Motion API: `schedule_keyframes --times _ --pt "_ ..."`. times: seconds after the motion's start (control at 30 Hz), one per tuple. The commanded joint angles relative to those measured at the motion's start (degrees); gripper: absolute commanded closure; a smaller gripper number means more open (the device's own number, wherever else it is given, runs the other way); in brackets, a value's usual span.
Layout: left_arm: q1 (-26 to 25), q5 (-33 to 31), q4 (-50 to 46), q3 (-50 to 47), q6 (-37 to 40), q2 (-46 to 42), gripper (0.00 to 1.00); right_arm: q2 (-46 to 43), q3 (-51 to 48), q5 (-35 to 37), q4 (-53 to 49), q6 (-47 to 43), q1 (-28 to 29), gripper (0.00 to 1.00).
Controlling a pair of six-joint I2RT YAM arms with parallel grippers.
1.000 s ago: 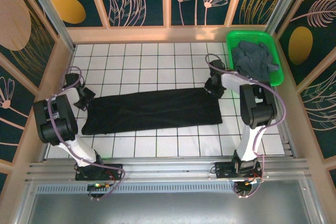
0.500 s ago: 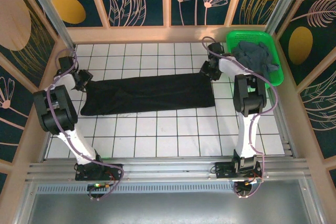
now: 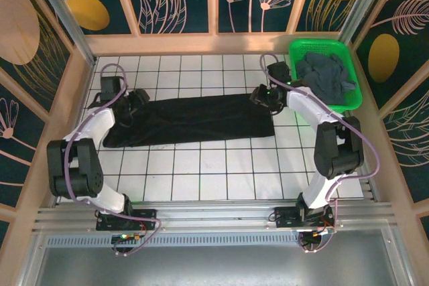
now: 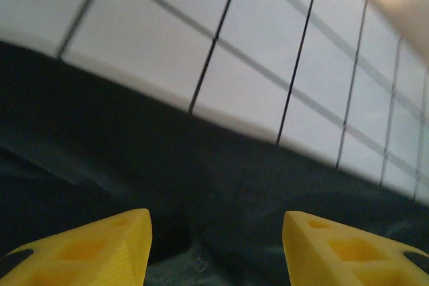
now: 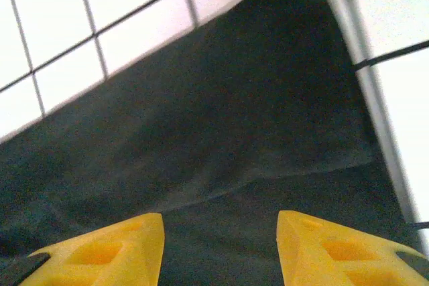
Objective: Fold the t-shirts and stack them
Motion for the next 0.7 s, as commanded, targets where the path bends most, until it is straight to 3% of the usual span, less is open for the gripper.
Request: schedule_keyframes --times 0.0,0.13,0.4,0.47,0.67 --pt "-1.3 1.8 -1.1 -0.3 6.4 3.0 0.45 -1.0 -0.4 -4.1 2.1 2.0 2.8 0.49" --pt "-1.9 0.3 -2.6 0.2 10.4 6.2 0.44 -0.1 0.7 -8.3 3.4 1.7 5.4 0.47" --pt "-3.5 1.3 -2.6 -0.9 12.5 9.0 0.49 -0.7 1.1 -8.7 3.0 2.4 6.1 0.46" --pt "-3.7 1.2 -2.4 -1.6 12.2 8.9 0.54 -0.7 1.3 -8.6 2.8 2.4 6.1 0.46" --pt "-4.6 1.3 -3.9 -1.5 10.3 5.8 0.91 -0.2 1.9 -7.9 2.5 2.6 6.0 0.46"
